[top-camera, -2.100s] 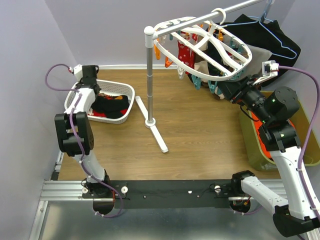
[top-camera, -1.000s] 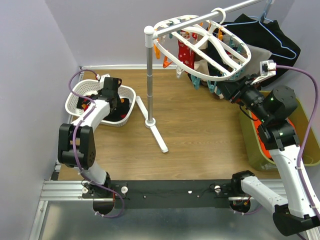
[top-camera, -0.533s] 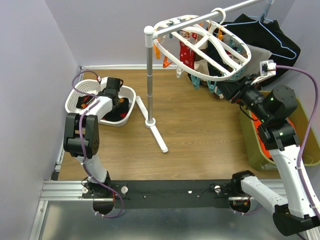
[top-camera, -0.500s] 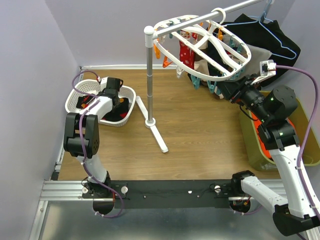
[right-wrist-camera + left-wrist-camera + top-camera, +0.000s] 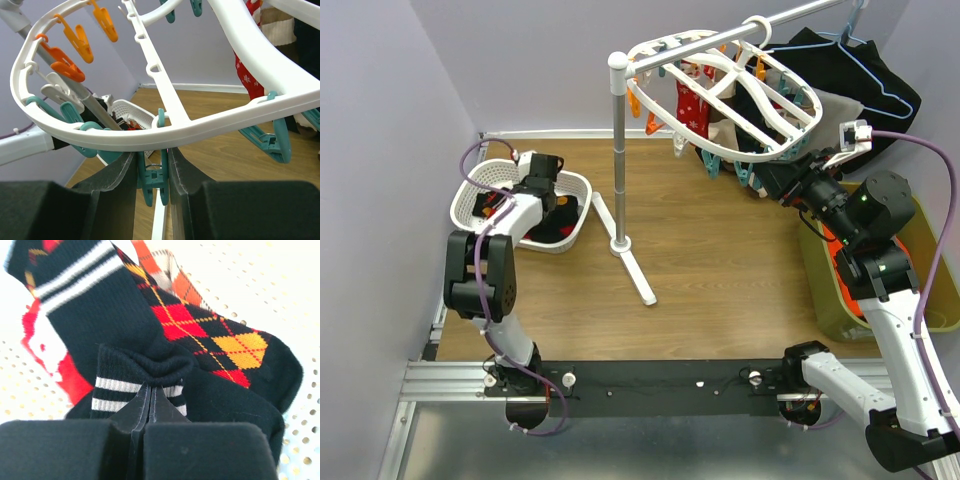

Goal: Clip the socks to the hanger
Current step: Pick up the sock from the bin, then clamp the sock onto the hanger.

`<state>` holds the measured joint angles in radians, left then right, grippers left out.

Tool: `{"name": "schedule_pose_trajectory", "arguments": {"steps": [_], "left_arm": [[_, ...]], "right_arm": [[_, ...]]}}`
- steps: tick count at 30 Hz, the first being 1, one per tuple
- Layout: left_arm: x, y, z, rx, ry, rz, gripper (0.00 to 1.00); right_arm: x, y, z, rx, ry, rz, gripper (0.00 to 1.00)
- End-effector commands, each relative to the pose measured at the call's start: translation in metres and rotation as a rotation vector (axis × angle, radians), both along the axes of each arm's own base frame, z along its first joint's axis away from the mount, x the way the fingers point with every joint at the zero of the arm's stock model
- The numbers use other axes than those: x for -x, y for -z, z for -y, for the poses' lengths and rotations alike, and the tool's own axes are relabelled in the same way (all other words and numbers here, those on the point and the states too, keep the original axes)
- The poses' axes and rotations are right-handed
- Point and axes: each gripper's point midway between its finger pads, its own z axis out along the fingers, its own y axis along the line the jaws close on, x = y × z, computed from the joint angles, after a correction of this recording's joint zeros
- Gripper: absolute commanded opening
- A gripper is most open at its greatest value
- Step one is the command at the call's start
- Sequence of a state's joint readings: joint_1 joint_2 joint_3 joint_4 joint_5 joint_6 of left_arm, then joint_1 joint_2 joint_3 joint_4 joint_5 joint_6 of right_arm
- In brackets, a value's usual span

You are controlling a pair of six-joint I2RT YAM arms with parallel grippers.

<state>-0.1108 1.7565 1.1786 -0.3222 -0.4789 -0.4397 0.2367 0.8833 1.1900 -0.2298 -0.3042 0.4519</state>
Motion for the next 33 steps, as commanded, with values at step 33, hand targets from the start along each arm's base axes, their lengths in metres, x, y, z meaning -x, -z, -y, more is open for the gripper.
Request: {"name": "schedule_pose_trajectory", "arguments": {"steps": [33], "left_arm": [[0.165,-0.373,0.175,0.168,1.161,1.077,0.0]], "right_arm": [[-0.002,0.005,-0.002,0.021,-0.011,-0.046,0.01]]}}
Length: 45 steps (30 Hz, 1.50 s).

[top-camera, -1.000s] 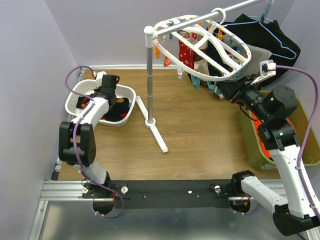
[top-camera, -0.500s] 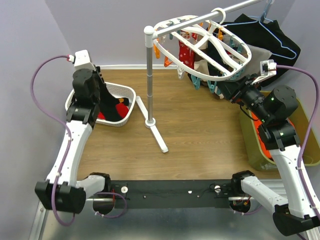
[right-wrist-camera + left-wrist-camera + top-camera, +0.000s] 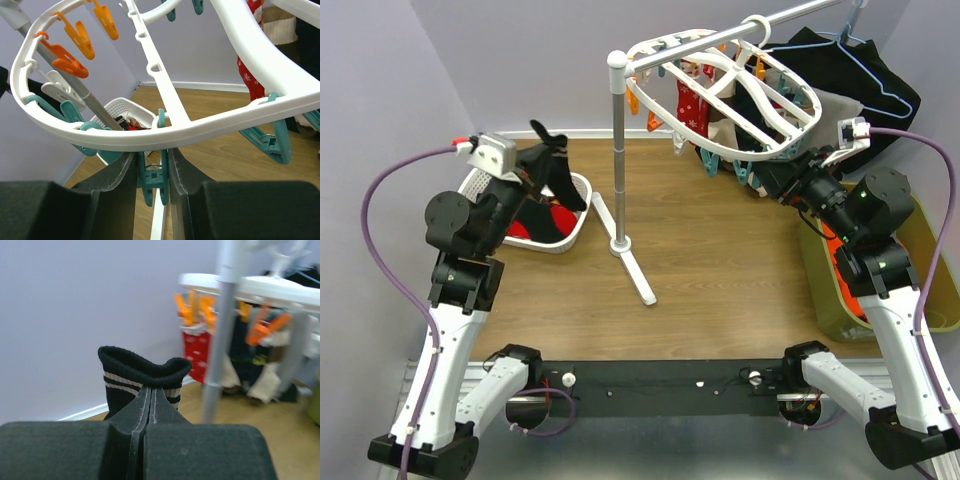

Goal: Clip the socks to the hanger
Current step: Clamp the sock onto the hanger.

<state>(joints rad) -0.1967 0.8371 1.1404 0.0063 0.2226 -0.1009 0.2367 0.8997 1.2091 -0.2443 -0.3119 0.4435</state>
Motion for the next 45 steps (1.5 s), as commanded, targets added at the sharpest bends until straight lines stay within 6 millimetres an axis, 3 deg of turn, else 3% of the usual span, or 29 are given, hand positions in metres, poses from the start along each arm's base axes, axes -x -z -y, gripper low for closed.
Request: {"name": "schedule_pose_trajectory", "arguments": {"steps": [1,6,7,10,11,15,17,18,19,21,22,24,25,31,45], "left_arm": [[0.032,0.025,0.063,-0.049,0.317,-0.037,0.0],[0.067,0.047,0.115,-0.015,0.525,-0.116,0.0],[0.08,0.051,0.133,-0.01,0.594,-0.135,0.0],[0.088,0.06,0.16,0.011,0.638,-0.175,0.0],[0.1,0.062,0.176,0.009,0.685,-0.181,0.0],[0.094,0.068,0.216,0.061,0.704,-0.217,0.0],[0.085,0.084,0.239,0.069,0.708,-0.275,0.0],[0.084,0.077,0.247,0.09,0.705,-0.262,0.0],[0.077,0.091,0.26,0.079,0.694,-0.293,0.0],[0.071,0.082,0.272,0.106,0.682,-0.283,0.0],[0.064,0.091,0.282,0.098,0.669,-0.304,0.0],[0.058,0.081,0.29,0.119,0.65,-0.291,0.0],[0.054,0.089,0.299,0.106,0.648,-0.305,0.0],[0.05,0.09,0.324,0.098,0.678,-0.305,0.0],[0.039,0.081,0.344,0.108,0.677,-0.302,0.0]], "right_arm": [[0.0,0.006,-0.001,0.014,-0.003,-0.037,0.01],[-0.002,0.005,-0.001,0.021,-0.003,-0.034,0.01],[-0.002,0.003,-0.001,0.021,-0.002,-0.029,0.01],[-0.002,0.002,0.0,0.024,0.002,-0.024,0.01],[-0.003,0.003,0.0,0.024,0.002,-0.025,0.01],[-0.003,0.002,0.0,0.027,0.0,-0.018,0.01],[-0.004,0.0,0.0,0.025,0.005,-0.013,0.01],[-0.004,0.001,0.0,0.024,0.004,-0.013,0.01],[-0.004,0.0,0.0,0.021,0.004,-0.008,0.01],[-0.004,0.0,0.0,0.015,0.003,-0.002,0.01],[-0.004,0.0,-0.001,0.01,0.001,-0.003,0.01],[-0.005,-0.001,-0.001,0.003,0.0,0.001,0.01],[-0.005,0.0,-0.003,-0.001,-0.008,-0.001,0.01],[0.0,0.0,-0.008,-0.003,-0.048,0.013,0.01],[0.003,0.01,-0.01,-0.005,-0.061,-0.004,0.01]]}}
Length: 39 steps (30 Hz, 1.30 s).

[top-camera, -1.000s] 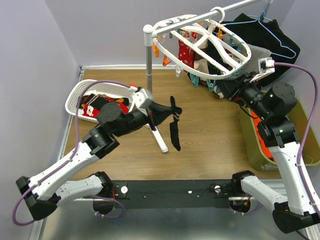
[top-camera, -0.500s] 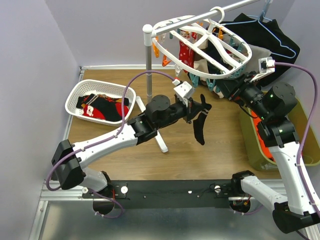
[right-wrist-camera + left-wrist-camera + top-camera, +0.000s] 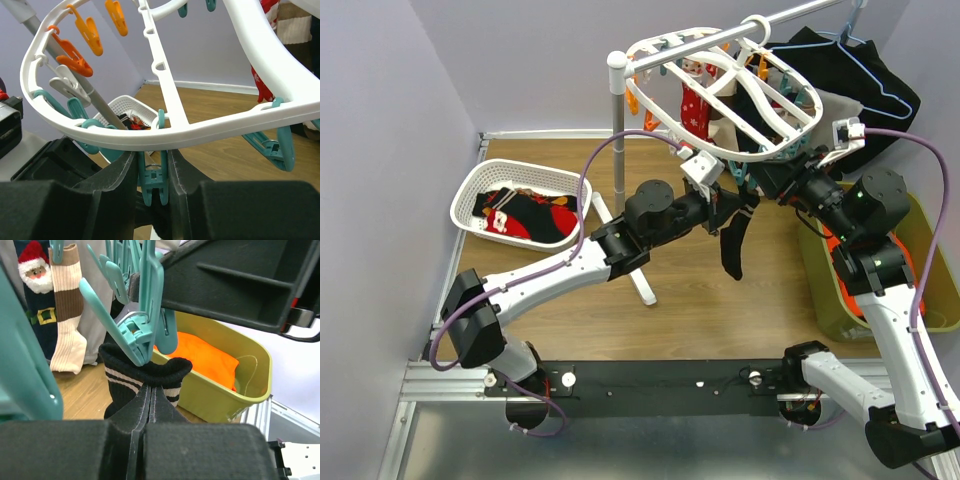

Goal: Clip the socks to the hanger
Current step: Clamp the sock onto the hanger.

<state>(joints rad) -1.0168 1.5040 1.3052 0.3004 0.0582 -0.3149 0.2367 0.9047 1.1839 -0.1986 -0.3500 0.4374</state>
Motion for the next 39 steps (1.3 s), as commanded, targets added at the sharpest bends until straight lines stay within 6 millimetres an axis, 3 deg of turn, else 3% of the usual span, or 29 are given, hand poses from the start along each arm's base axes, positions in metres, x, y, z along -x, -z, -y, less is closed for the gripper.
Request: {"name": "schedule_pose_trajectory", "arguments": {"steps": [1,10,23,39], "left_arm": [[-0.005,-0.019,0.003,0.043,-0.028,0.017,0.0],[-0.007,-0.029,0.002,0.054,-0.037,0.035,0.0],[-0.003,-0.026,-0.001,0.05,-0.029,0.029,0.0],[-0.004,-0.04,0.005,0.081,-0.019,0.028,0.0]], "right_arm": [[0.004,0.007,-0.004,-0.008,-0.025,-0.022,0.01],[0.002,0.014,0.001,0.016,0.006,-0.026,0.01],[-0.001,0.016,0.009,0.049,0.046,-0.012,0.01],[0.0,0.022,0.004,0.04,0.021,-0.021,0.01]]}}
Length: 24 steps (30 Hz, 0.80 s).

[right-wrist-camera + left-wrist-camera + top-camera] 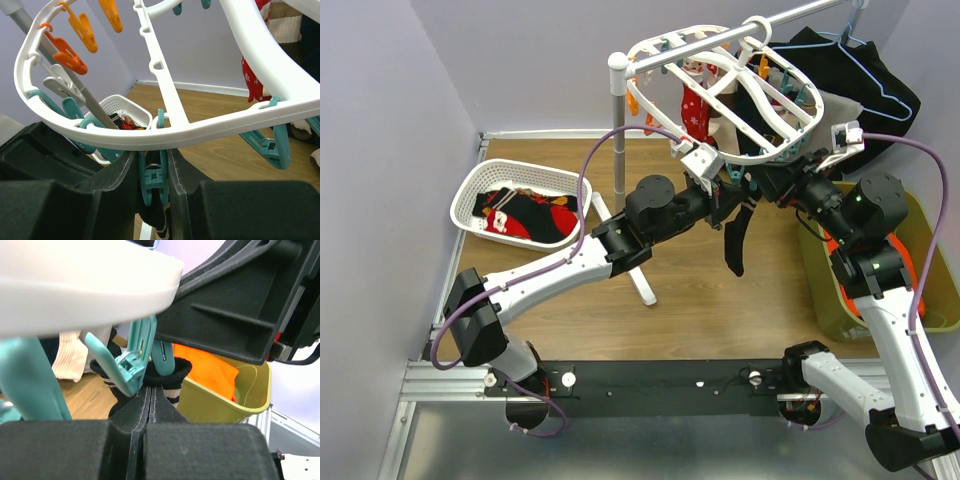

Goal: Clip the socks to the hanger
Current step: Clamp the sock onto the hanger.

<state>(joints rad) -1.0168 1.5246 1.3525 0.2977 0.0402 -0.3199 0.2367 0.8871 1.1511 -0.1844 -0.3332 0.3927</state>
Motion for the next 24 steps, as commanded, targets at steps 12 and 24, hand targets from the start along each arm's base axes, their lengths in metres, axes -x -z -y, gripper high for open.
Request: {"name": "schedule_pose_trajectory", "arguments": {"steps": [12,24], "left_arm": [[-0.0021,-0.0354,0.0061,0.07,-0.006,0.007,0.0],[-0.0003,-0.0322,0.0081,0.07,0.007,-0.012,0.0]], "right_arm": [[0.0048,0.0181,0.0019,0.003,0.008,-0.047,0.01],[0.0113,0.0086,0.0056,-0.015,0.022,-0.022,0.51]]}}
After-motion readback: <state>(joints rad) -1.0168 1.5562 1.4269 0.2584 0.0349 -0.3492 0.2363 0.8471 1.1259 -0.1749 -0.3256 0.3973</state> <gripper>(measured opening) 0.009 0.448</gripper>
